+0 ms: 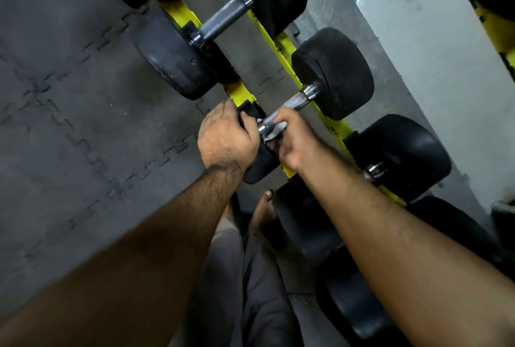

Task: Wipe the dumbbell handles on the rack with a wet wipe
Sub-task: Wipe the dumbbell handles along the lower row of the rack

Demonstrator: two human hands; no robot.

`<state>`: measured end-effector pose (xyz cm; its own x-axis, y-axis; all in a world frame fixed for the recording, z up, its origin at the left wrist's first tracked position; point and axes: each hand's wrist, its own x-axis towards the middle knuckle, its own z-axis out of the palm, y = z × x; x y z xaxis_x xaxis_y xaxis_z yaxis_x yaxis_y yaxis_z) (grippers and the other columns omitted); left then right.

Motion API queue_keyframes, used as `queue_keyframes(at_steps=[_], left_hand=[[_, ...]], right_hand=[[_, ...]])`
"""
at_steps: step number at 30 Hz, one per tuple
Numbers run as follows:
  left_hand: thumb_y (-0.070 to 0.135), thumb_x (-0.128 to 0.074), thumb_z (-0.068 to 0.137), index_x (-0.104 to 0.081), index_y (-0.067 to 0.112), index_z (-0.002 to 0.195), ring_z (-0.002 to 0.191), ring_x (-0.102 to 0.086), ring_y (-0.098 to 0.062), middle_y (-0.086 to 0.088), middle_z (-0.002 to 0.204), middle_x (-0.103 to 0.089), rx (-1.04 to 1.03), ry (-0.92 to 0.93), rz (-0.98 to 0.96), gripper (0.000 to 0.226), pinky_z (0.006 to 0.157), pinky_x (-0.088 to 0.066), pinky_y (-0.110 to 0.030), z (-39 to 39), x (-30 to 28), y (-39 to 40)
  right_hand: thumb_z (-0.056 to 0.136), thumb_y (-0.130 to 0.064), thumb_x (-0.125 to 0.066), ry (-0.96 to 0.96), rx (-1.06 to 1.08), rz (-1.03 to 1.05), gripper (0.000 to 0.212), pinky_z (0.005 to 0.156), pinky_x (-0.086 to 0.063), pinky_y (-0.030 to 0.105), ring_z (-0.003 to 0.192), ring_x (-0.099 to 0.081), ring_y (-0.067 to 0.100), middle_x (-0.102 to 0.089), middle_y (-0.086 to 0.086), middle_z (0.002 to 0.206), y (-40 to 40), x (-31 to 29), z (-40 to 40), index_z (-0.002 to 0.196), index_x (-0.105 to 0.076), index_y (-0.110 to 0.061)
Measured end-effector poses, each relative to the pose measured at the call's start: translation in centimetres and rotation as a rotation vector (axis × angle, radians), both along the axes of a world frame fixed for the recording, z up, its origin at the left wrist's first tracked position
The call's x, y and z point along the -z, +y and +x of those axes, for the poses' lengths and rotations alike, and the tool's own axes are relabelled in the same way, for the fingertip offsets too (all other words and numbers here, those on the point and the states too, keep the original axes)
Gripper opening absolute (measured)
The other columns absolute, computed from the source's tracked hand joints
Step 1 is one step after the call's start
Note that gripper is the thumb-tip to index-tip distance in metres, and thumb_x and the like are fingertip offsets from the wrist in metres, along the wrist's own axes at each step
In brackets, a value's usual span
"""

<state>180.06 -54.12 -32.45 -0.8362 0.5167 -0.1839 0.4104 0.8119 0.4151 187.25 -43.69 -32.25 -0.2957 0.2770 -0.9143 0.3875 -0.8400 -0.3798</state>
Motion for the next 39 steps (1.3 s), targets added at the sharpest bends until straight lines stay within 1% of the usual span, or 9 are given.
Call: queue_keyframes(at_steps=[4, 7, 10, 18, 23, 28, 32, 37, 39], left_hand=[[0.032, -0.039, 0.088, -0.061, 0.007, 0.094, 0.087, -0.061, -0.030, -0.010, 0.090, -0.065, -0.013, -0.001, 0.000, 0.035, 0.078, -0.048, -0.040, 0.0, 0.2, -0.1], [0.033, -0.039, 0.088, -0.062, 0.007, 0.096, 0.087, -0.061, -0.029, -0.009, 0.091, -0.065, -0.010, 0.004, -0.006, 0.036, 0.078, -0.047, -0.038, 0.0, 0.2, -0.1], [0.034, -0.039, 0.088, -0.064, 0.007, 0.098, 0.088, -0.061, -0.028, -0.008, 0.092, -0.066, -0.023, 0.015, 0.000, 0.038, 0.077, -0.046, -0.037, 0.1, 0.2, -0.1], [0.033, -0.041, 0.088, -0.063, 0.008, 0.098, 0.086, -0.061, -0.027, -0.007, 0.090, -0.064, 0.005, 0.023, 0.008, 0.035, 0.075, -0.046, -0.036, 0.1, 0.0, -0.2], [0.032, -0.043, 0.088, -0.064, 0.006, 0.102, 0.089, -0.062, -0.029, -0.009, 0.093, -0.066, 0.003, 0.034, 0.035, 0.037, 0.077, -0.048, -0.038, 0.1, 0.4, -0.4], [0.032, -0.044, 0.088, -0.064, 0.006, 0.099, 0.088, -0.062, -0.028, -0.008, 0.092, -0.066, -0.005, 0.027, 0.026, 0.034, 0.077, -0.047, -0.038, 0.0, 0.1, -0.3], [0.033, -0.043, 0.087, -0.064, 0.007, 0.102, 0.089, -0.061, -0.028, -0.008, 0.093, -0.066, -0.004, 0.015, 0.016, 0.037, 0.078, -0.047, -0.038, 0.0, 0.3, -0.4], [0.034, -0.042, 0.088, -0.065, 0.005, 0.111, 0.094, -0.063, -0.029, -0.008, 0.099, -0.068, 0.000, 0.003, 0.005, 0.044, 0.081, -0.048, -0.037, 0.0, 0.1, -0.3], [0.034, -0.042, 0.088, -0.065, 0.005, 0.113, 0.096, -0.063, -0.028, -0.008, 0.102, -0.068, 0.003, -0.003, -0.001, 0.044, 0.082, -0.048, -0.037, -0.1, -0.1, -0.2]], right_hand=[[0.085, -0.021, -0.043, 0.025, 0.144, -0.025, 0.024, 0.055, -0.052, 0.025, 0.065, -0.061, 0.024, -0.063, 0.009, 0.078, 2.0, 1.3, -0.5, 0.096, -0.058, -0.006], [0.071, -0.032, -0.053, -0.006, 0.001, -0.004, 0.023, 0.050, -0.042, 0.024, 0.059, -0.054, 0.022, -0.058, 0.004, 0.068, -0.1, 2.1, -0.7, 0.075, -0.063, -0.012], [0.088, -0.030, -0.044, 0.086, 0.027, -0.071, 0.045, 0.057, -0.046, 0.025, 0.060, -0.059, 0.022, -0.063, 0.007, 0.065, 1.0, 3.0, 0.0, 0.057, -0.070, -0.012], [0.088, -0.040, -0.056, 0.101, 0.024, -0.080, 0.037, 0.053, -0.043, 0.025, 0.056, -0.060, 0.021, -0.063, 0.008, 0.064, 1.5, 3.3, -0.3, 0.084, -0.065, -0.004], [0.088, -0.031, -0.058, 0.136, 0.557, -0.038, 0.025, 0.068, -0.044, 0.032, 0.061, -0.056, 0.022, -0.057, 0.006, 0.060, 1.0, 3.5, -1.5, 0.071, -0.054, -0.012], [0.094, -0.019, -0.055, 0.048, 0.224, -0.138, 0.024, 0.052, -0.049, 0.020, 0.051, -0.060, 0.016, -0.061, 0.003, 0.058, 1.0, 2.6, -1.6, 0.071, -0.056, -0.011], [0.097, -0.016, -0.054, 0.075, 0.549, -0.034, 0.024, 0.064, -0.045, 0.025, 0.059, -0.053, 0.016, -0.054, 0.004, 0.061, 3.9, 2.4, -2.2, 0.073, -0.052, -0.011], [0.095, -0.017, -0.057, 0.106, 0.316, -0.074, 0.022, 0.059, -0.049, 0.025, 0.057, -0.058, 0.015, -0.059, 0.005, 0.067, 1.0, 3.3, -1.1, 0.074, -0.057, -0.012], [0.096, -0.019, -0.056, 0.115, 0.434, -0.082, 0.027, 0.062, -0.046, 0.026, 0.059, -0.054, 0.017, -0.056, 0.005, 0.065, 2.5, 3.3, -1.7, 0.069, -0.054, -0.012]])
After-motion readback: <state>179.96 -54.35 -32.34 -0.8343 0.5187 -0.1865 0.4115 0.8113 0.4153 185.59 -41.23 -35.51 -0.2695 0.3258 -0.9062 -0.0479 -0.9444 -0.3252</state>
